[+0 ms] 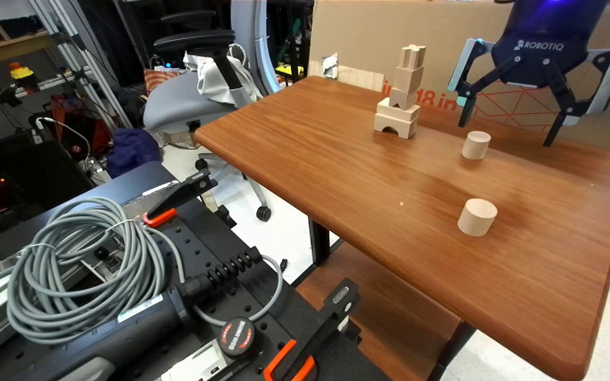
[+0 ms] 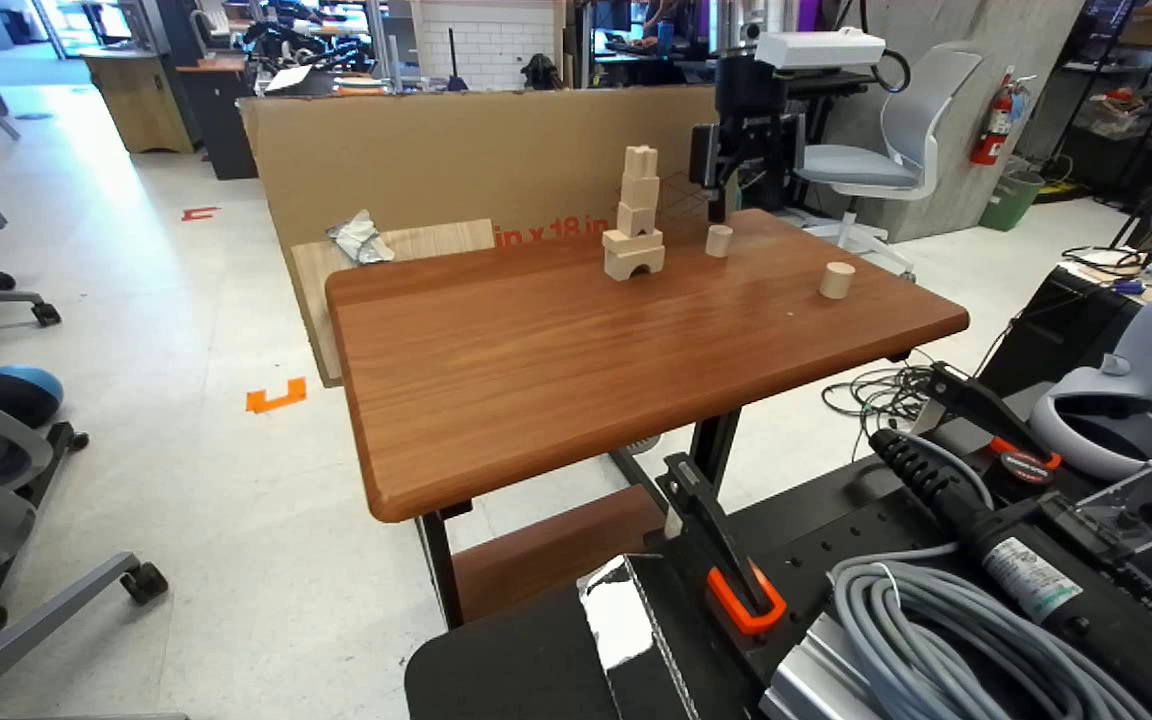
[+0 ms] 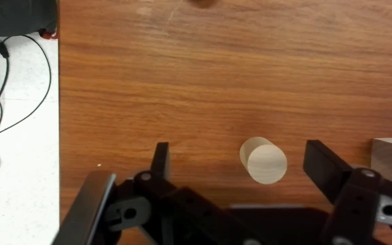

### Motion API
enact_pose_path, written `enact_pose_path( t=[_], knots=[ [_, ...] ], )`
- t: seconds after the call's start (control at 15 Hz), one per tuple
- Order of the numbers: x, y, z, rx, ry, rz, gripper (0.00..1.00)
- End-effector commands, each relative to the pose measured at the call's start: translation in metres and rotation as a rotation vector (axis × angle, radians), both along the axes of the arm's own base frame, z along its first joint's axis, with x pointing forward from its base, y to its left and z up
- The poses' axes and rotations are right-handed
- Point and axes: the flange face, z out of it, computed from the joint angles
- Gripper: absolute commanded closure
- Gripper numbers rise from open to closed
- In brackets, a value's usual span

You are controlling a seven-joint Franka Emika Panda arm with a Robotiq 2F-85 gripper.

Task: Move the object to the backward to the left

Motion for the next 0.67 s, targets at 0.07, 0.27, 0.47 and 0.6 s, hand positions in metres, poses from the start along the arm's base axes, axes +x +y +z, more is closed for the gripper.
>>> enact_pose_path(
  t=[0.07, 0.27, 0.47, 0.6],
  knots=[
    [0.011, 0.013, -0.016, -0.062, 0.025, 0.057, 0.0],
    [0.014, 0.024, -0.025, -0.093, 0.029, 0.085, 0.0],
    [0.014, 0.029, -0.028, -0.116, 0.033, 0.117, 0.26],
    [0.014, 0.028, -0.025, -0.12, 0.023, 0.127, 0.42]
  ],
)
